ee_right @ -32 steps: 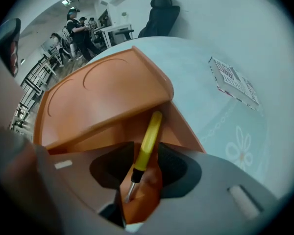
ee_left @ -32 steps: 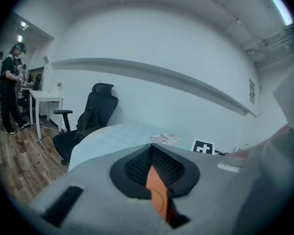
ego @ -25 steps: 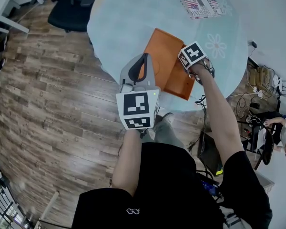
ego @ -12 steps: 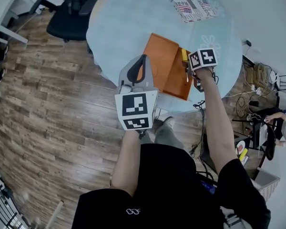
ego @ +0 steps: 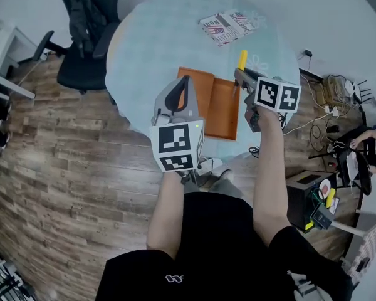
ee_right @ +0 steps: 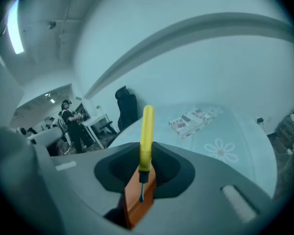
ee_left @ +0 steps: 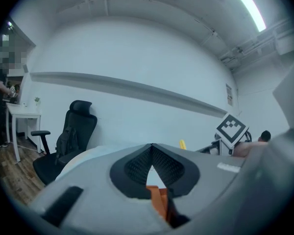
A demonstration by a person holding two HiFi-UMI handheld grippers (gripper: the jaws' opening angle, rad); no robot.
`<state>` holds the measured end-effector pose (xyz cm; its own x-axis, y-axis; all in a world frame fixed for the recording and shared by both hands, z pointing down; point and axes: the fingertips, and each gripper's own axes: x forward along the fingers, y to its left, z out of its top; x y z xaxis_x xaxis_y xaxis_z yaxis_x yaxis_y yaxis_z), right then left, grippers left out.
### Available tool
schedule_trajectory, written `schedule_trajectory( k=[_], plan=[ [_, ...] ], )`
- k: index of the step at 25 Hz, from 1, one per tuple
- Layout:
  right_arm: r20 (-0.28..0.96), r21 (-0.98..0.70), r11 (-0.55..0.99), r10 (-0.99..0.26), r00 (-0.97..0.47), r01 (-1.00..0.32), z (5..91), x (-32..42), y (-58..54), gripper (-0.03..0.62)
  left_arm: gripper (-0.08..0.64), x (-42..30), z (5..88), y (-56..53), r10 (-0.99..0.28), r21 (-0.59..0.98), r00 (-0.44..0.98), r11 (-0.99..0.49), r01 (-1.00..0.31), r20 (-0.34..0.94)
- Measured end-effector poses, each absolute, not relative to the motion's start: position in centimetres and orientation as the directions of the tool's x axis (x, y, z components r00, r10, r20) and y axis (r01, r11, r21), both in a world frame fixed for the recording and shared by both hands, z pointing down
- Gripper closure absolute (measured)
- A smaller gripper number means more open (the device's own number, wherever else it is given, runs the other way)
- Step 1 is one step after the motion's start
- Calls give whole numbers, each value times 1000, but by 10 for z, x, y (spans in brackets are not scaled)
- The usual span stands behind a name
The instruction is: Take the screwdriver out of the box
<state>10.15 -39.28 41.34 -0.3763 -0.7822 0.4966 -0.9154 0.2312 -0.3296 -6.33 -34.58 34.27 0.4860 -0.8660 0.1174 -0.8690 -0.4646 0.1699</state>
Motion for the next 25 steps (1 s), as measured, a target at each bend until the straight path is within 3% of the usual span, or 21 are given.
schedule_trajectory(
  k=[5,11,25],
  plan=[
    [211,-241,287,-917,-339,-927,314,103,-372,505,558,-35,300,-353,-832,119,555,-548,-828,31],
    [-38,-112,309,-951,-306,-945,251,113,-337,505,558,-7,253,-350,-794,58,605,-607,-792,-57],
    [-70,-49,265,-963,-261,-963,246,127,-335,505,558,15,245,-352,-764,49,640,-644,-763,-76]
  ],
)
